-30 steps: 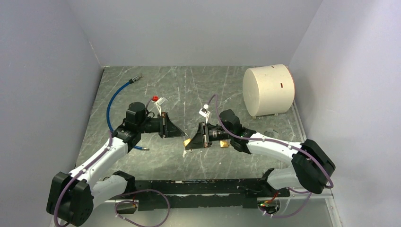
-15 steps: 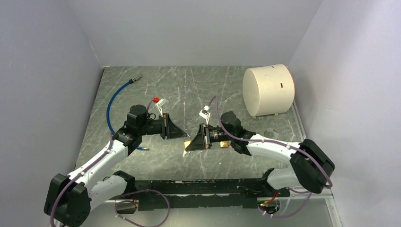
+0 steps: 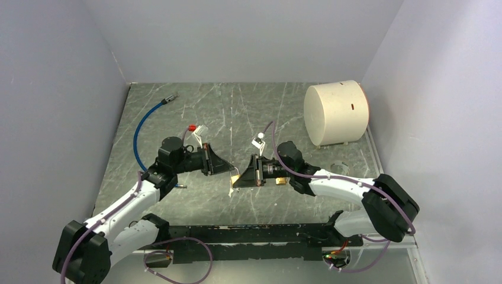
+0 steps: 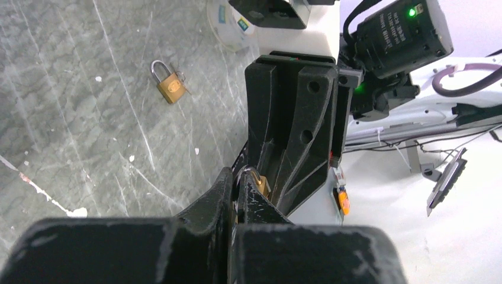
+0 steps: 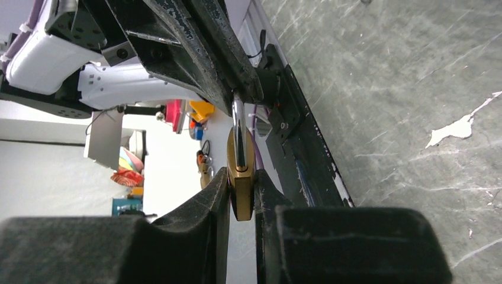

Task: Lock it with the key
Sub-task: Lock the lock.

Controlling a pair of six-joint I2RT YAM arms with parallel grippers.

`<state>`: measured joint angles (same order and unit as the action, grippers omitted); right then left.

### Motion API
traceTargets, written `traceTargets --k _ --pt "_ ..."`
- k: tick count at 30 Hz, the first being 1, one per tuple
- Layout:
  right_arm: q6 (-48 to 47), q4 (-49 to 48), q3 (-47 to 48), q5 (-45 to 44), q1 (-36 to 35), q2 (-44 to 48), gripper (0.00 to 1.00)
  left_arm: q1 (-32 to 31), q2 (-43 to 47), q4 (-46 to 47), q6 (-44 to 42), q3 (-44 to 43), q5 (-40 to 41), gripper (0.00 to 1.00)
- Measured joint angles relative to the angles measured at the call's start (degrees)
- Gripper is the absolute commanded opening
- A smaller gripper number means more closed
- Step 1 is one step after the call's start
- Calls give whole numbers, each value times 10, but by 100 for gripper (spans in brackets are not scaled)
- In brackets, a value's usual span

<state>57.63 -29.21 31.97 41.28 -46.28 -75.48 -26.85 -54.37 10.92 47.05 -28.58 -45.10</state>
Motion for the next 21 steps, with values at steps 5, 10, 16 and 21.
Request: traceTargets --k 5,10,16,21 --pt "1 -12 1 -3 10 -5 0 -3 0 29 18 9 25 3" --pt "10 -44 1 11 11 -17 0 -3 21 34 20 17 34 3" --pt "31 -74 1 43 11 -47 0 -3 57 35 24 52 48 3" --pt "44 -87 1 59 11 -64 0 -4 94 32 39 82 66 2"
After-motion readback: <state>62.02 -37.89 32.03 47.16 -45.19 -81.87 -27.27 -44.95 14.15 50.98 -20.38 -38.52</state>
